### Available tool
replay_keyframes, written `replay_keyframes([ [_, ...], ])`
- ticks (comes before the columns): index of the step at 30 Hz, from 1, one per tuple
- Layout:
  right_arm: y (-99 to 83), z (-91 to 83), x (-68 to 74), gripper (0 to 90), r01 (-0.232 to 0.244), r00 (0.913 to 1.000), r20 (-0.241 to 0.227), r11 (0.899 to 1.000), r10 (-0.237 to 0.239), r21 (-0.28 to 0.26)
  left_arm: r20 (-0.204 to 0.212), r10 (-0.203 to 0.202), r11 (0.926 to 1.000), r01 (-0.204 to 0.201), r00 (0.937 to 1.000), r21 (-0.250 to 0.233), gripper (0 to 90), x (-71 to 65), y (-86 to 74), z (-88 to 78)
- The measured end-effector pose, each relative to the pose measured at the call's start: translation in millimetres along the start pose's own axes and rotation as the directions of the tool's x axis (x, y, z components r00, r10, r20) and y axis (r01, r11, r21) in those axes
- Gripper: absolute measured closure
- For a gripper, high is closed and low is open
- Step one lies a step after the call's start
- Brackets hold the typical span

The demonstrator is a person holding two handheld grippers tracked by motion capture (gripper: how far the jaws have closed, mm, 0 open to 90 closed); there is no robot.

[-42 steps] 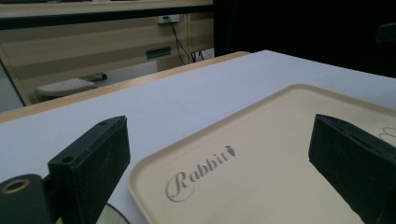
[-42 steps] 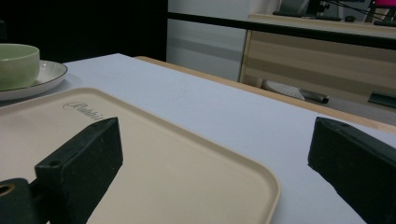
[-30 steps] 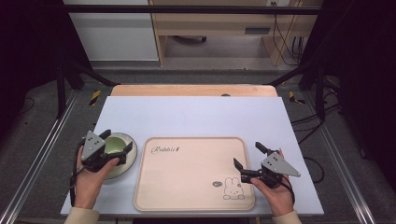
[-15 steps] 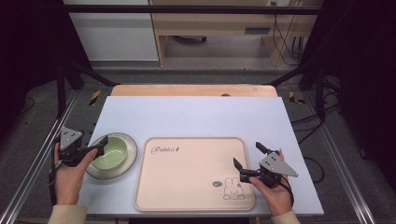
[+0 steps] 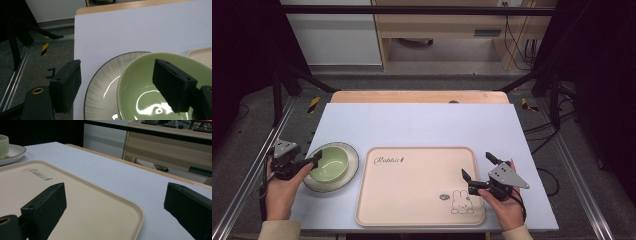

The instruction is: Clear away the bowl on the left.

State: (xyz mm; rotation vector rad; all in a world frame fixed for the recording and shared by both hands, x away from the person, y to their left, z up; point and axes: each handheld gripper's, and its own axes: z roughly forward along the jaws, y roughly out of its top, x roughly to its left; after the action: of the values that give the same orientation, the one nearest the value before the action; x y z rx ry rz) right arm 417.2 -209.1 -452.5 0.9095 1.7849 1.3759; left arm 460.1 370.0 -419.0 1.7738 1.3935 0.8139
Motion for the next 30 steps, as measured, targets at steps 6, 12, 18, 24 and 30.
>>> replay_keyframes([
  [6,-1.5,1.3,-0.2,4.5,-0.009,1.0000,0.002,1.000,0.009,0.008,0.040,-0.012,0.9932,0.007,0.9991,0.116,36.1,2.8,-4.1,6.8],
  [12,-6.9,-2.3,-3.0,4.5,-0.022,0.9998,0.000,1.000,0.022,0.018,0.060,-0.006,0.9830,-0.006,0.9982,0.184,49.5,3.1,-2.4,19.7],
  [18,-7.4,-10.4,-7.6,4.5,-0.045,0.9988,0.018,0.999,0.045,0.009,0.062,0.011,0.9720,-0.025,0.9980,0.234,58.9,5.5,-6.1,23.3],
  [24,-5.8,-8.7,-3.4,4.5,-0.032,0.9994,0.011,0.999,0.032,0.013,0.090,-0.007,0.9682,-0.016,0.9959,0.250,72.5,7.7,-8.8,23.2],
  [30,-5.7,-8.0,-4.7,4.5,-0.040,0.9991,0.013,0.999,0.040,0.008,0.112,-0.031,0.9703,0.003,0.9932,0.242,80.3,6.4,-11.0,22.5],
])
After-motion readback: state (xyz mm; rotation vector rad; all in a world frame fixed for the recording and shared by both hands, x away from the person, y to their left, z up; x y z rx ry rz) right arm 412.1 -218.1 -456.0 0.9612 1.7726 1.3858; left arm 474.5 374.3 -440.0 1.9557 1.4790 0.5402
